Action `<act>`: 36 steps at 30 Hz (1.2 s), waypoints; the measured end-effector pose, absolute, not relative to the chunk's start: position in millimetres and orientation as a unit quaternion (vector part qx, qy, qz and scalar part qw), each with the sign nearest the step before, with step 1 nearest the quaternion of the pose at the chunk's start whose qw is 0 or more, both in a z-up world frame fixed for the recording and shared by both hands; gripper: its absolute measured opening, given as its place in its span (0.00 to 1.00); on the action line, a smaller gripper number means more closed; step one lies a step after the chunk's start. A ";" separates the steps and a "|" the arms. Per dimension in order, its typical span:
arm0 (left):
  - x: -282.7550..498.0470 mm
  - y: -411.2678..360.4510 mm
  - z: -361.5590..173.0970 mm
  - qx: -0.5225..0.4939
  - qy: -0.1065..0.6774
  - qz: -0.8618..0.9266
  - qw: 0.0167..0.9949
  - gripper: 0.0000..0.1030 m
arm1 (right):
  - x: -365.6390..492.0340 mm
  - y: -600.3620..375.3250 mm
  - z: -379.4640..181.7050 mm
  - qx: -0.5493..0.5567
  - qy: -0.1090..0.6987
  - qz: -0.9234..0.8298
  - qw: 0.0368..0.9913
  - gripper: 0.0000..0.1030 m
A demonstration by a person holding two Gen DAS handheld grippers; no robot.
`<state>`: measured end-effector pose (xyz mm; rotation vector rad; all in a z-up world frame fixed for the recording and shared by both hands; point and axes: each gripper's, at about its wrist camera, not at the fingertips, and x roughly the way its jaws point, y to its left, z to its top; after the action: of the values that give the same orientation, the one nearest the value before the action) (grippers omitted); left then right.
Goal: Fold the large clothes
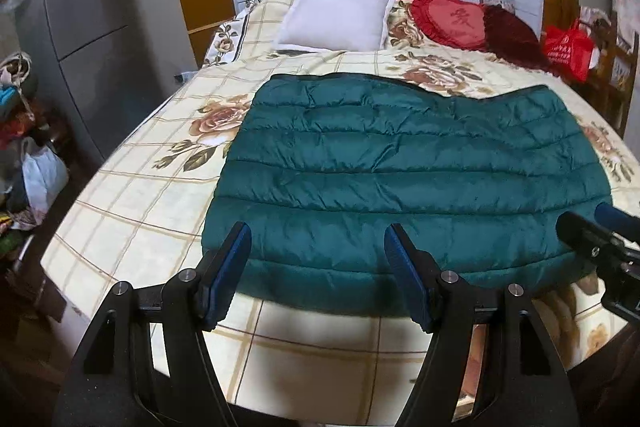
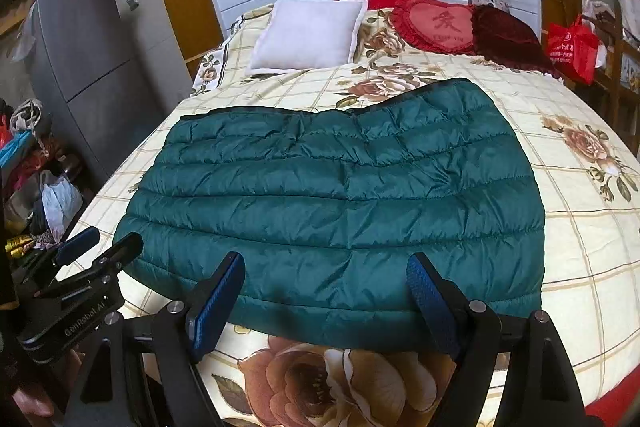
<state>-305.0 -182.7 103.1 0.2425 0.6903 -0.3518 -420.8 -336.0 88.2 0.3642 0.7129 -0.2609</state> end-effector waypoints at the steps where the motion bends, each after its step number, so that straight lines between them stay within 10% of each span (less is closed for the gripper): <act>1: -304.9 -182.3 101.7 0.116 0.340 -0.175 0.917 0.67 | -421.0 -335.9 88.1 0.177 0.346 -0.126 0.913 0.79; 36: -305.3 -179.0 98.3 0.089 0.348 -0.196 0.912 0.67 | -413.2 -332.3 74.7 0.185 0.363 -0.118 0.906 0.79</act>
<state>-305.3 -179.0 98.3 0.1828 0.7169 -0.4041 -413.2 -332.3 74.7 0.3813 0.7492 -0.2429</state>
